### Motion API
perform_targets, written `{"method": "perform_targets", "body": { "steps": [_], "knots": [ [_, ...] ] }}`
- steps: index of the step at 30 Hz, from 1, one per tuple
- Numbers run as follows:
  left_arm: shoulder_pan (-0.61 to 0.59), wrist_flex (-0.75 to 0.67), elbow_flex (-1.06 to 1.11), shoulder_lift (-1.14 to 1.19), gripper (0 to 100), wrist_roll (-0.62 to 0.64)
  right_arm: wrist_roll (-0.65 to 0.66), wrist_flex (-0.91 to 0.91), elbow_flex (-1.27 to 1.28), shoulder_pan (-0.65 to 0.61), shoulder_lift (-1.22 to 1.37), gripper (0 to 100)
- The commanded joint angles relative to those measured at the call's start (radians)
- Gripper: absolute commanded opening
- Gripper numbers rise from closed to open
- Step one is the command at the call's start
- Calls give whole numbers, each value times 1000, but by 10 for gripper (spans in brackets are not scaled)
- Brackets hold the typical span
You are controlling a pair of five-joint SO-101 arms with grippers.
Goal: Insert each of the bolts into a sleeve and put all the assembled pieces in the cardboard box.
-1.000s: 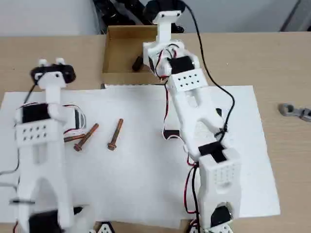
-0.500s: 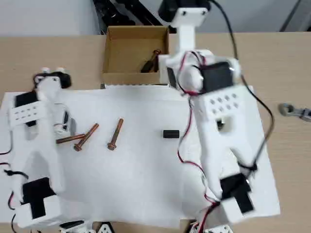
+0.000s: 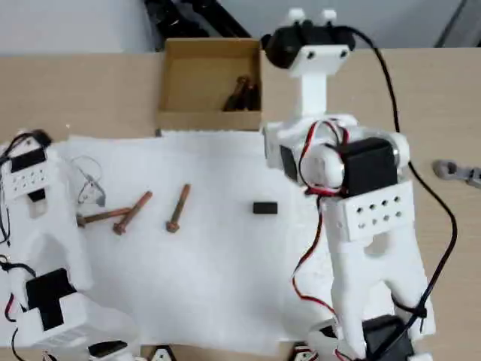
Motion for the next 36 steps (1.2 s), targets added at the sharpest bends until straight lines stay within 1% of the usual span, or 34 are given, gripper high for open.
{"method": "perform_targets", "body": {
  "steps": [1, 5, 10, 12, 17, 24, 26, 28, 30, 32, 34, 36],
  "knots": [
    [-5, -64, 27, 0, 160, 84, -9, -54, 66, 5, -74, 14],
    [31, -164, 110, 0, 160, 143, -9, -85, 141, 5, -116, 14],
    [112, -282, 203, 0, 160, 192, -11, -99, 216, 5, -145, 14],
    [121, -301, 209, 0, 160, 199, -11, -113, 236, 5, -156, 14],
    [117, -288, 180, -11, 160, 199, -11, -120, 258, 5, -162, 14],
    [117, -135, 1, -11, 160, 227, -11, -124, 269, 5, -162, 14],
    [115, -46, -88, -11, 160, 227, -11, -124, 269, 5, -162, 14],
    [117, 72, -182, -11, 160, 230, -11, -124, 269, 5, -162, 14],
    [117, 189, -278, -11, 160, 261, -11, -120, 269, 5, -162, 14],
    [107, 272, -343, -9, 160, 310, -11, -119, 269, 5, -162, 14],
    [104, 301, -374, -9, 160, 333, -11, -117, 269, 5, -162, 14],
    [104, 299, -374, 2, 159, 333, -11, -117, 269, 5, -162, 14]
  ]
}}
